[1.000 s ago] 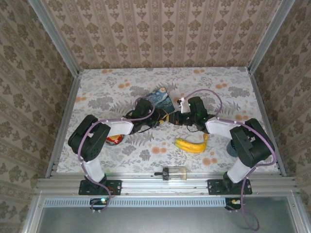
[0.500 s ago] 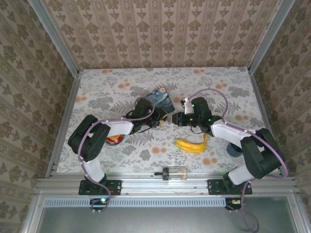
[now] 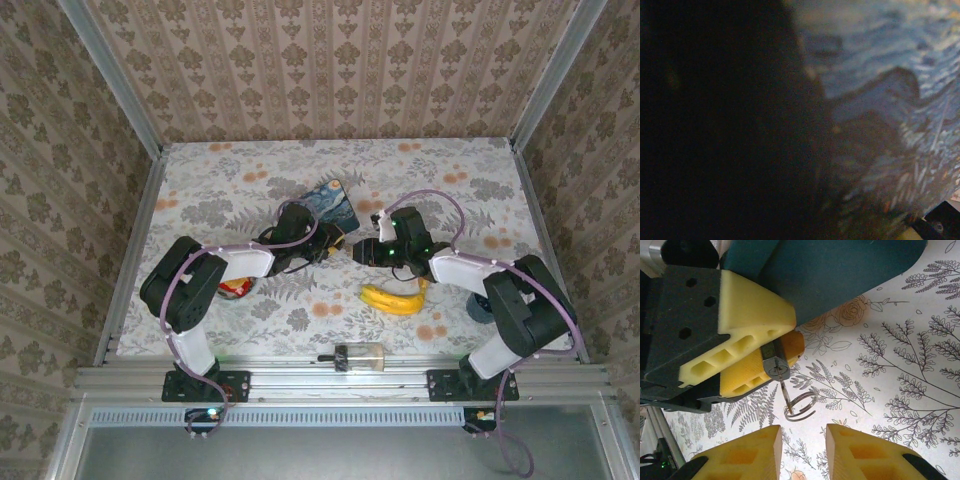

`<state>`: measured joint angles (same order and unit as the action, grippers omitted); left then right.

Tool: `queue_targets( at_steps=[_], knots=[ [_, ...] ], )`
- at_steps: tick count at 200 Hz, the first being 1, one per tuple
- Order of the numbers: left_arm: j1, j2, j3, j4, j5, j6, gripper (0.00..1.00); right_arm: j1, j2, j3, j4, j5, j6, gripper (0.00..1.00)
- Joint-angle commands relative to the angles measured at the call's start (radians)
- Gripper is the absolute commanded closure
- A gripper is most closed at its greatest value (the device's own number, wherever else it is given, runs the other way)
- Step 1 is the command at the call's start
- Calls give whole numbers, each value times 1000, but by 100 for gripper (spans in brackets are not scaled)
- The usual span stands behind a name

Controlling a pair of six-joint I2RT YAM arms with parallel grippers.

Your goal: Unlock a padlock with a key

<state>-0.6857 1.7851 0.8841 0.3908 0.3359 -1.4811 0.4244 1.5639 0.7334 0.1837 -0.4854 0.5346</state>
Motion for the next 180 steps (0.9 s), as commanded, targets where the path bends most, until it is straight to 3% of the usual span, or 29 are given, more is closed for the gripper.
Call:
queue_targets(
  at_steps=[1, 50, 180],
  knots=[
    [-2, 43, -23, -85, 90, -99, 100, 1, 13, 16, 36, -19, 7, 72],
    [-3, 50, -19, -81, 93, -100, 100, 1, 35, 33, 54, -31, 10, 78],
    [-4, 48, -23, -76, 98, -101, 100, 2, 78, 67, 69, -51, 11, 82]
  ],
)
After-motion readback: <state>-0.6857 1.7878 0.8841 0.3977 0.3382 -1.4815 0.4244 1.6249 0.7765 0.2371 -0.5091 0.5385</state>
